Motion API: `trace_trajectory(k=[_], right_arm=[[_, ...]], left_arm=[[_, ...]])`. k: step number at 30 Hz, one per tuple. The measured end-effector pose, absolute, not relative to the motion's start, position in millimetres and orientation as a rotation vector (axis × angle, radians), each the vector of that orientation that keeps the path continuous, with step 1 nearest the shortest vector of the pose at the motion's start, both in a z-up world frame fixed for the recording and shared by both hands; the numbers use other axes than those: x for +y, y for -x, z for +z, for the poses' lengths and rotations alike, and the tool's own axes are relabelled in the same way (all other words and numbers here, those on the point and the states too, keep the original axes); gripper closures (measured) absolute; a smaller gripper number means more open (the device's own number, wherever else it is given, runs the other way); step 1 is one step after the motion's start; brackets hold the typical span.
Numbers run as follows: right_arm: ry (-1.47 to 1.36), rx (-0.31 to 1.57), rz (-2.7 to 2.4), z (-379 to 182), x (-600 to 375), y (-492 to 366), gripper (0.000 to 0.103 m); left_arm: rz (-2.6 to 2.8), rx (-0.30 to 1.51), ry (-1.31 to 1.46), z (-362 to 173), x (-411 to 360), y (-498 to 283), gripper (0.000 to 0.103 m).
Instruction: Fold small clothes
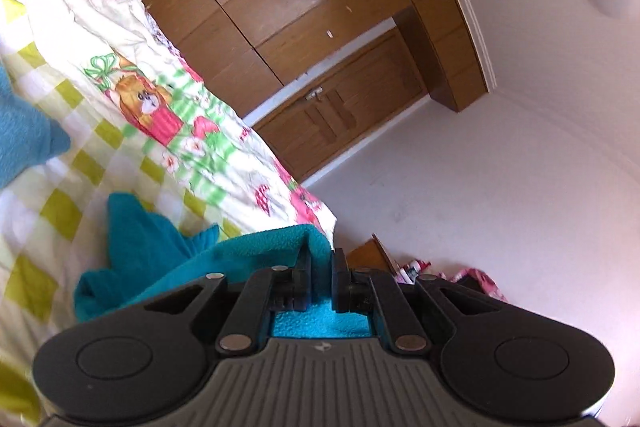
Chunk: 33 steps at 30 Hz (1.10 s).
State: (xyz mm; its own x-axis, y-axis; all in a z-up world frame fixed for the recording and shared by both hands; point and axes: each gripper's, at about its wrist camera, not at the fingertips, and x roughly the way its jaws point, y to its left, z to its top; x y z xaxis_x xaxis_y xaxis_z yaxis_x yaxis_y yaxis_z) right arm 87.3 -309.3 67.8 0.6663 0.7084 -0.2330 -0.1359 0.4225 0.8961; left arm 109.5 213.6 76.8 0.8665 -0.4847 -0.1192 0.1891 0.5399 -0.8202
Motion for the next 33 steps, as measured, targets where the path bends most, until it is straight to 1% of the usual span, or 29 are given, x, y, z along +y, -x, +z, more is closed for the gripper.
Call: trace_trajectory(k=[2, 6, 7, 8, 10, 11, 13, 14, 15, 17, 20, 23, 25, 27, 29, 31, 33], right_arm=[[-1.003, 0.608, 0.529, 67.2, -311.7, -120.9, 0.094], [-1.101, 0.564, 0.365, 40.7, -315.6, -218.2, 0.094], [-1.082, 0.55, 0.309, 33.0, -312.3, -238.1, 0.09], [-1.063, 0.548, 0.24, 24.1, -308.9, -255.8, 0.09], [-1.035, 0.561, 0.19, 0.4, -304.1, -291.0, 0.081], [-1.007, 0.587, 0.16, -10.2, -303.0, -303.9, 0.073], [-0.964, 0.593, 0.133, -23.6, -302.3, -313.9, 0.071], [-0.932, 0.59, 0.135, -28.6, -305.2, -310.7, 0.071], [-0.893, 0.582, 0.126, -32.0, -305.7, -307.5, 0.07], [-0.778, 0.577, 0.117, -36.2, -304.9, -295.6, 0.069], [-0.543, 0.603, 0.105, -39.3, -298.0, -277.1, 0.069], [-0.224, 0.605, 0.137, -37.3, -280.8, -261.2, 0.069], [-0.001, 0.573, 0.162, -33.3, -263.0, -254.5, 0.066], [0.117, 0.556, 0.198, -31.5, -249.2, -258.5, 0.061], [0.201, 0.516, 0.208, -30.7, -236.8, -267.1, 0.061], [0.345, 0.471, 0.205, -34.3, -220.1, -281.3, 0.061], [0.479, 0.475, 0.227, -42.8, -207.2, -293.3, 0.062]], left_arm=[[-0.329, 0.366, 0.925, 67.1, 217.3, -152.5, 0.081], [-0.133, 0.457, 1.0, 14.4, 227.3, -236.2, 0.081], [-0.093, 0.483, 0.997, 1.7, 228.3, -249.1, 0.081], [-0.06, 0.51, 0.965, -8.6, 228.1, -260.1, 0.08], [-0.002, 0.559, 0.874, -22.8, 224.6, -273.3, 0.078], [0.012, 0.573, 0.833, -27.5, 223.1, -277.0, 0.076], [0.027, 0.586, 0.797, -33.6, 223.5, -280.4, 0.066], [0.027, 0.599, 0.796, -36.4, 225.1, -283.9, 0.058], [0.035, 0.623, 0.795, -37.8, 227.3, -289.1, 0.058], [0.04, 0.651, 0.778, -35.5, 227.2, -294.7, 0.058], [-0.014, 0.624, 0.709, -17.7, 220.1, -286.4, 0.057], [-0.03, 0.595, 0.59, -0.2, 210.1, -270.4, 0.052], [-0.023, 0.597, 0.508, 7.1, 202.8, -258.2, 0.052], [-0.026, 0.602, 0.466, 7.6, 197.8, -247.1, 0.051], [-0.03, 0.616, 0.436, 6.2, 193.2, -239.3, 0.051], [-0.044, 0.634, 0.426, 4.2, 189.6, -232.4, 0.051], [-0.05, 0.639, 0.425, 2.5, 188.0, -228.5, 0.051]])
